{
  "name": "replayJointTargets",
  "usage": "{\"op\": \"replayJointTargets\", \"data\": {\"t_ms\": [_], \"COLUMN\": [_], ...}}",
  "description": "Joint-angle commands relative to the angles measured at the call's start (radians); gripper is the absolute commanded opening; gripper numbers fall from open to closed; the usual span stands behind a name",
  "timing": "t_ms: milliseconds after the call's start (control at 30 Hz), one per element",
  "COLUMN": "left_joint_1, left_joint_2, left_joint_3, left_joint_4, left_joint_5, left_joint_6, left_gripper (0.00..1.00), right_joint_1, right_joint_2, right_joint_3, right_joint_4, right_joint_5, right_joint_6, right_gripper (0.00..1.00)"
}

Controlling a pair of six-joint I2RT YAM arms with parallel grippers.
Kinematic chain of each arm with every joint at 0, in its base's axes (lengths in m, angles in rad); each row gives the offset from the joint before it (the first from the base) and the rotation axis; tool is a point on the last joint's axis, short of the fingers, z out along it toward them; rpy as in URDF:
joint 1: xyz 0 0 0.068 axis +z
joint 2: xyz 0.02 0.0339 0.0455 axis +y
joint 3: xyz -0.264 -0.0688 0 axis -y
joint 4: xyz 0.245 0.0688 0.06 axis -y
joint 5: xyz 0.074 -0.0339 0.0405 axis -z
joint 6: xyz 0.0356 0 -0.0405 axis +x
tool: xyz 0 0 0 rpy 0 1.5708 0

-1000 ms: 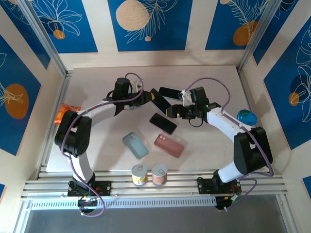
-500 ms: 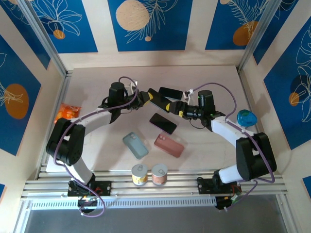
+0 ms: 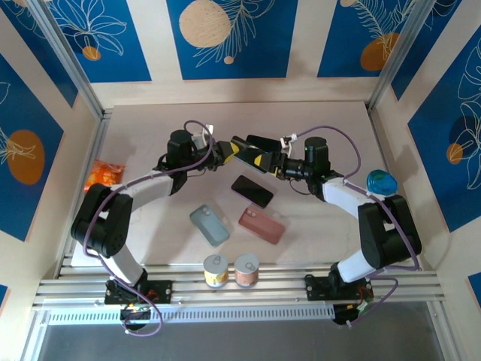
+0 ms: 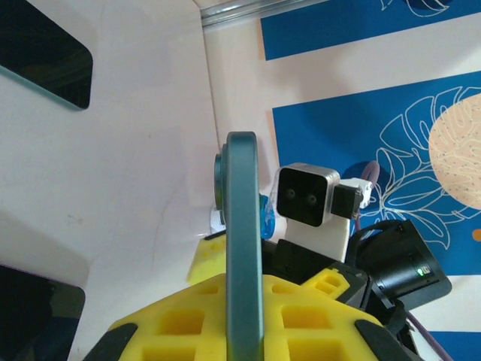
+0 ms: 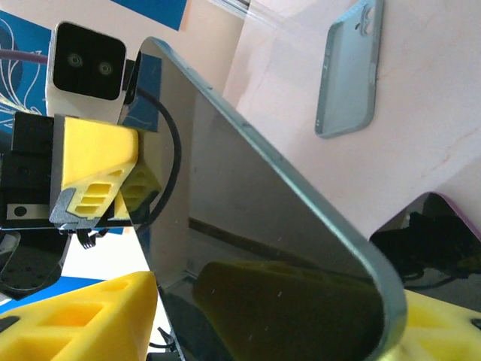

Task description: Put the phone into the phone case

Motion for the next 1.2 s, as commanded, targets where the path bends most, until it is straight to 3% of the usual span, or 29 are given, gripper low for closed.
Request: {"op": "replayJointTargets", "data": {"t_ms": [0, 200, 400, 567, 867, 1167], "left_joint_1": [-0.012, -0.012, -0.012, -0.012, -0.013, -0.003], "left_joint_2": [-0.022, -0.024, -0.023, -0.013, -0.029, -0.023], "left_joint_3": [-0.011, -0.031, -0.042, -0.043, -0.023, 0.029], "left_joint_4": [0.107, 0.116, 0.108, 0.111, 0.001, -0.146], "left_joint_5": [0.049, 0.046, 0.037, 0.033, 0.01, -0.041], "left_joint_6": [-0.04, -0.044, -0.03, -0.027, 0.066, 0.185], "left_gripper": [0.0, 0.0, 0.01, 0.03, 0.17, 0.35], "right_joint_1": [0.007, 0.011, 0.015, 0.029, 0.035, 0.031], "right_joint_2": [0.029, 0.047, 0.047, 0.028, 0.006, -0.009], "right_joint_3": [0.034, 0.027, 0.025, 0.01, 0.008, 0.048], "right_joint_4": [0.046, 0.128, 0.139, 0.137, 0.127, 0.021], "right_joint_5": [-0.032, -0.03, -0.037, -0.028, -0.032, -0.042], "right_joint_6": [0.024, 0.076, 0.087, 0.093, 0.11, 0.068], "right_gripper": [0.62, 0.58, 0.45, 0.47, 0.2, 0.04]}}
